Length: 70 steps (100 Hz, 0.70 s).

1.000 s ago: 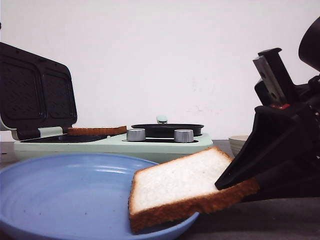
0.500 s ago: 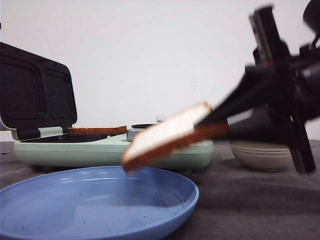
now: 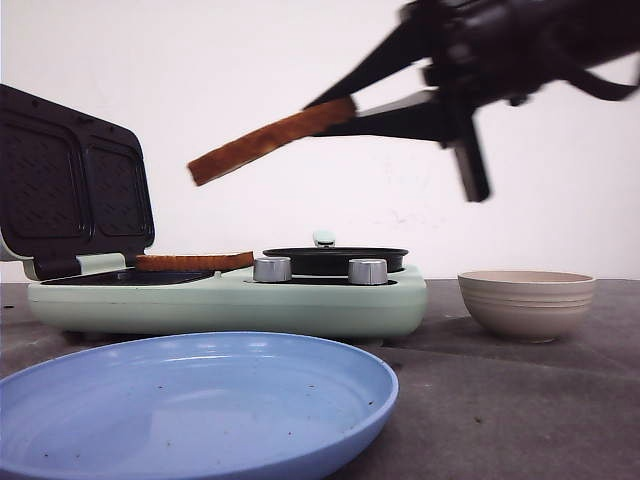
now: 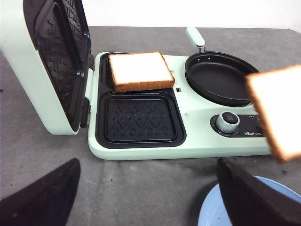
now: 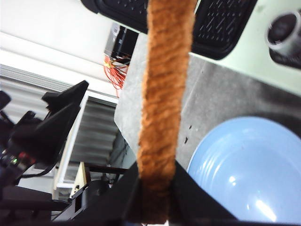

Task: Make breakfast with bread and shrimp
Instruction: 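Lift the bread slice with the right gripper over the sandwich maker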

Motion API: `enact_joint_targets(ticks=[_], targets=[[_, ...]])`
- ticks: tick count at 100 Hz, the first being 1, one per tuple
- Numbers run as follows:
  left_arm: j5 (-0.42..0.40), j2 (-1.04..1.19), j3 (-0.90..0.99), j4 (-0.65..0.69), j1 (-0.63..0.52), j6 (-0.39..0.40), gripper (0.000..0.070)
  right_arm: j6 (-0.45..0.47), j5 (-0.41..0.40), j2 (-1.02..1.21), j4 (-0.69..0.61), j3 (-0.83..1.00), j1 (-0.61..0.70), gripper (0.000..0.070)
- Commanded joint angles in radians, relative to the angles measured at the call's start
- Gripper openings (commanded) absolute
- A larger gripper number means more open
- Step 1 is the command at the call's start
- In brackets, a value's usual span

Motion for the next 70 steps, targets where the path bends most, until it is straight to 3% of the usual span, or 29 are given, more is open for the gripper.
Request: enact_joint_targets(ticks=[1,70], targets=[[-0.008,0.003,0.002,0.011,-0.002,0.005,0.0498,-0.047,0.002,0.069,-0.005,0.073,0.023,0.0000],[-0.057,0.003,0.002,0.010,-0.002,0.005,0.0499,0.019,0.069,0.652,-0.002,0.630,0.129,0.0000]])
